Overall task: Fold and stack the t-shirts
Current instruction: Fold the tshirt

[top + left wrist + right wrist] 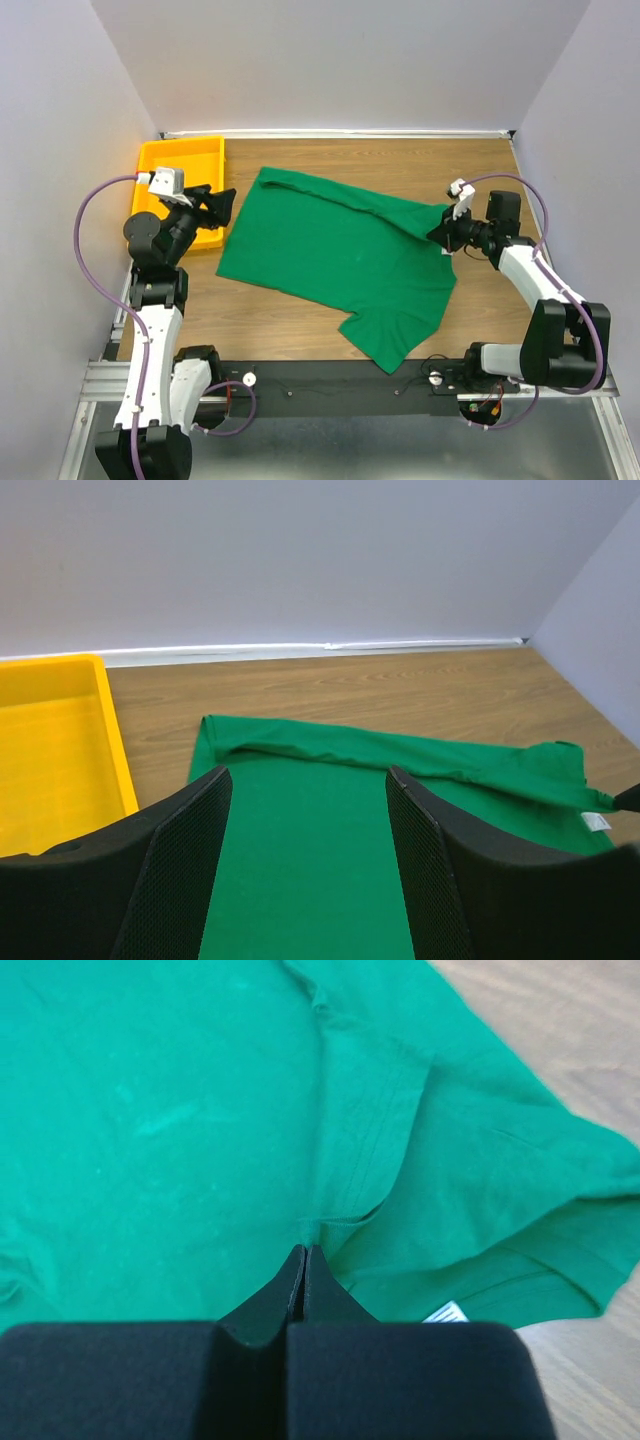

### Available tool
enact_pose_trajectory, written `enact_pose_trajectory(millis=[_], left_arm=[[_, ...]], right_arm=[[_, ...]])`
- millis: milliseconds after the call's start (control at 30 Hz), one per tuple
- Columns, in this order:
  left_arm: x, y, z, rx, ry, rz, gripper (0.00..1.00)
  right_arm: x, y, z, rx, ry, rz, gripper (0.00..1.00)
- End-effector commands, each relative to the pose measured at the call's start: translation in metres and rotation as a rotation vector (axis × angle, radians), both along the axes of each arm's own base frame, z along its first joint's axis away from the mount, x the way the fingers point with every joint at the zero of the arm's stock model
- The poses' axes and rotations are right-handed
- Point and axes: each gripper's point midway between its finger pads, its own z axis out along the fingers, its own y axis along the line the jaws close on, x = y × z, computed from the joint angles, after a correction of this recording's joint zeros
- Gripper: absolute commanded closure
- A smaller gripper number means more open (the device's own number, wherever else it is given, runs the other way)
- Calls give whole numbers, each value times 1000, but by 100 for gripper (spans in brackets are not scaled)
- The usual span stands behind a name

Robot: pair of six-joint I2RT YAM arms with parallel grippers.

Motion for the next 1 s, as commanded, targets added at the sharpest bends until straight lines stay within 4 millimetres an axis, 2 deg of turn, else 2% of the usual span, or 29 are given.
enact_pose_trajectory(millis=[0,233,467,533,567,700,967], left_arm=[[-10,-1,-18,51,27,-16,29],[-19,-5,-7,58,-8,-32,29],[-22,-7,-4,58,-19,-44,29],[-22,-8,-3,56,-22,-47,29],[-22,-7,-3,58,-23,-45,29],[-23,-7,-2,58,-29,-45,29],[-24,-8,-1,57,-31,-45,29]], right_arm=[[-15,10,-13,22,66,69,99],[-18,20,-19,15,85,116,99],[-15,30,-25,-10,102,137,99],[-12,29,-25,-15,98,134,99],[-14,37,-25,-18,99,160,99],[-14,44,-20,-25,83,179,99],[-12,49,-10,-19,52,196,99]])
